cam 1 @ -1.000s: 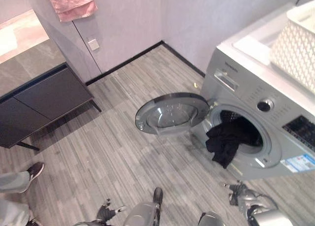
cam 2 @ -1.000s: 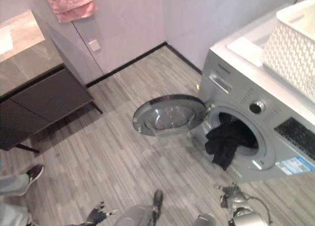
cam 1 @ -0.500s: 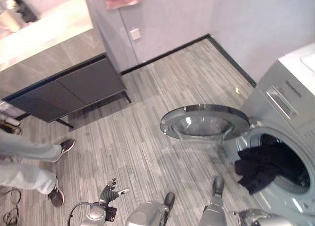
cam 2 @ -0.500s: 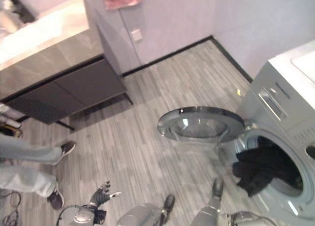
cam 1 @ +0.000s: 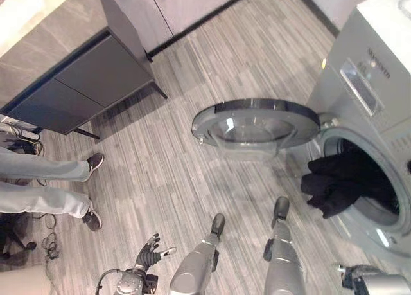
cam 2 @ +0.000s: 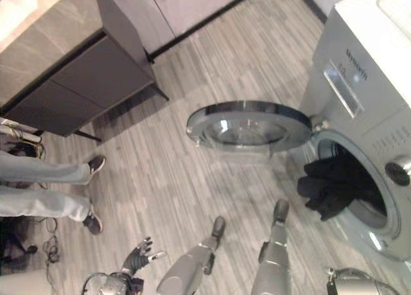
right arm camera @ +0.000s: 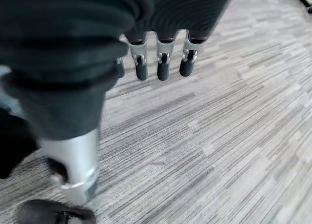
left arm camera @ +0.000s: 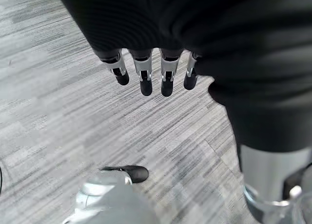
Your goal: Grab the laundry basket,head to the washer,open it,put in the laundry and shut it.
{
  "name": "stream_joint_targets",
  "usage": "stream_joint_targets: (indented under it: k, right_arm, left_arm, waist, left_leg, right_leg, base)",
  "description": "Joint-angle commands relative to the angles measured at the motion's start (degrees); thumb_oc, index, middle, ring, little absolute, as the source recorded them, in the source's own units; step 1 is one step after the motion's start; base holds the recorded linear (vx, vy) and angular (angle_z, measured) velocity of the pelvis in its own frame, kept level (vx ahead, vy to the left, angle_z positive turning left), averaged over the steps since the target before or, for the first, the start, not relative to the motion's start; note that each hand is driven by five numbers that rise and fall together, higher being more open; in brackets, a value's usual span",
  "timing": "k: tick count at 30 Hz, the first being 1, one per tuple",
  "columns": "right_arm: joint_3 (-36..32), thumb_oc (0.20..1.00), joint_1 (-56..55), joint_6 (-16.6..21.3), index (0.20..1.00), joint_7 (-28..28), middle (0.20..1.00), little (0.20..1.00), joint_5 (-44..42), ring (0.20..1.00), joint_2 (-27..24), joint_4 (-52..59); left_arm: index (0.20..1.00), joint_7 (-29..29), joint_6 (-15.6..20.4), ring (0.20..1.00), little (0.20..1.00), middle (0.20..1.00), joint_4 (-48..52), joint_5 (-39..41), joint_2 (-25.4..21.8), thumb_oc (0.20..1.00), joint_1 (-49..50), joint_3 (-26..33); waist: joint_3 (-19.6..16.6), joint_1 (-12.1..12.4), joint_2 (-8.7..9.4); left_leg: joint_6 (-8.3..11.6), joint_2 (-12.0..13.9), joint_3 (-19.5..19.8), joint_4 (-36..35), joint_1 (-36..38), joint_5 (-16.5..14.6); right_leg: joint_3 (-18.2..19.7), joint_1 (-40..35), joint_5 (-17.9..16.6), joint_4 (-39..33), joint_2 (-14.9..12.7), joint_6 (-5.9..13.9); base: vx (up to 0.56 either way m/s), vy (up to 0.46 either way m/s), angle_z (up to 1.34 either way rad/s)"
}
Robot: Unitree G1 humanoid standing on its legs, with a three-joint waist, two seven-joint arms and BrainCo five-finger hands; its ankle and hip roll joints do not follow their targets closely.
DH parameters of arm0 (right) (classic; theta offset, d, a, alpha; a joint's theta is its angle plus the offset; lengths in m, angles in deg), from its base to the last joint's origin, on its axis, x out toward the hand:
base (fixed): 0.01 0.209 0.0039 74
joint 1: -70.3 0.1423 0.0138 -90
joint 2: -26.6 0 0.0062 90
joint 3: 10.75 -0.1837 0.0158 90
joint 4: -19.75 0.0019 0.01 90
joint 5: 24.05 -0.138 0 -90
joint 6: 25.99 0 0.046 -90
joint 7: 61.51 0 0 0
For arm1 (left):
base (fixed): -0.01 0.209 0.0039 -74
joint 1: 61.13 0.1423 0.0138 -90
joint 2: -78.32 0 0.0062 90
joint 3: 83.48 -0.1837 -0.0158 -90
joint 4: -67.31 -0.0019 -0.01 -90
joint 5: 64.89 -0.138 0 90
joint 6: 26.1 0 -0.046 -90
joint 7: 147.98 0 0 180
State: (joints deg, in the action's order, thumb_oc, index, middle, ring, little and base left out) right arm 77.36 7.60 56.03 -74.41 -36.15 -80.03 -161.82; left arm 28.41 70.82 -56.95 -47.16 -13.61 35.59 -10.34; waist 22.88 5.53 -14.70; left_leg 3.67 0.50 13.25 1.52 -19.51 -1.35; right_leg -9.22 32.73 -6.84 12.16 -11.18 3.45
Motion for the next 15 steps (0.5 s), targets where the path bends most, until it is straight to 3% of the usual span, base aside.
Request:
stream_joint_targets:
  k: [1,11,15]
  right_arm:
    - [3.15,1.000,5.23,1.28,1.000,-4.76,1.000,1.000,-3.74,1.000,-3.83,-1.03]
    - [6.91,1.000,19.05,3.61,1.000,-9.90,1.000,1.000,-6.97,1.000,-6.24,0.47]
    - [8.06,1.000,20.55,1.85,1.000,-9.22,1.000,1.000,-5.82,1.000,-9.02,-1.95]
  left_arm:
    - [1.000,-2.78,1.52,1.000,1.000,1.000,-0.69,3.28,-0.20,1.000,-1.31,-1.17]
    - [1.000,-6.00,3.06,1.000,1.000,1.000,1.16,5.25,-0.20,1.000,-4.49,-3.60]
    - [1.000,-6.12,3.17,1.000,1.000,1.000,1.50,6.00,-0.34,1.000,-5.53,-4.29]
  waist:
    - [2.80,0.76,-4.92]
    - [4.79,1.41,-8.52]
    - [4.75,1.36,-9.55]
  left_leg:
    - [1.36,0.72,-0.27,-1.52,-0.61,2.91]
    - [1.96,0.37,-1.65,-4.74,-3.75,5.24]
    - [2.56,0.06,-1.40,-6.27,-4.46,6.18]
  right_leg:
    - [3.49,0.29,4.14,-2.03,-3.24,4.60]
    - [7.04,10.00,5.80,4.12,-2.38,4.14]
    - [7.07,11.82,6.40,5.58,-2.40,3.99]
  base:
    - [-0.05,-0.042,0.22]
    - [-0.03,-0.010,-0.11]
    - [0.00,-0.032,-0.11]
